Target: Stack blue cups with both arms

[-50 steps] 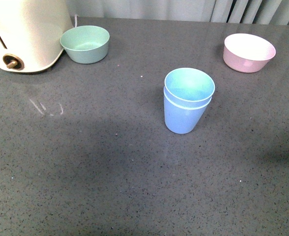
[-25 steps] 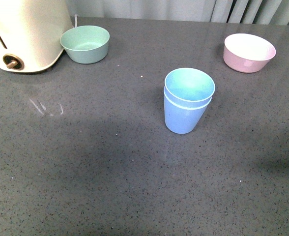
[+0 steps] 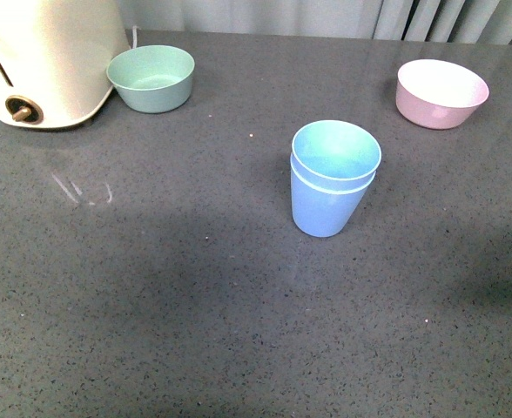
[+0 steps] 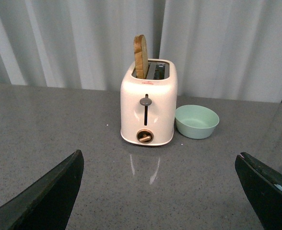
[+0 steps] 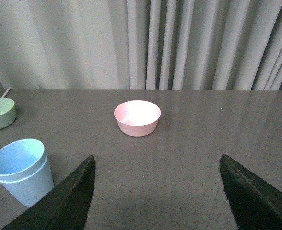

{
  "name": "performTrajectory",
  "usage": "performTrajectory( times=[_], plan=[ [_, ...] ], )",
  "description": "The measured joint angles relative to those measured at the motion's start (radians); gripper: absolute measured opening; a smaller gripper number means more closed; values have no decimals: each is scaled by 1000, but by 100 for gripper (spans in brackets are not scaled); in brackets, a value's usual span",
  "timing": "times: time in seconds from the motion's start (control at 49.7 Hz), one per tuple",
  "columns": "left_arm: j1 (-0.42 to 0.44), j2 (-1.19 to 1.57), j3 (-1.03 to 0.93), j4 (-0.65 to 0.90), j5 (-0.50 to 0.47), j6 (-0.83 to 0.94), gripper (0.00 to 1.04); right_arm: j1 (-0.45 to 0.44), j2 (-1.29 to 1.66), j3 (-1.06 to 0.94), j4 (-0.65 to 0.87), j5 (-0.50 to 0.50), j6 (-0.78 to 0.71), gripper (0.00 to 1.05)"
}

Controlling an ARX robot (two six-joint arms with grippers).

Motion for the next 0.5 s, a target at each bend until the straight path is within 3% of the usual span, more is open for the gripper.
performTrajectory(
  times=[0.101, 0.503],
  plan=[
    [0, 0, 0, 0, 0, 0, 96, 0, 0, 0, 0, 0, 1, 97],
    [0, 0, 0, 0, 0, 0, 96, 0, 0, 0, 0, 0, 2, 96]
  ],
)
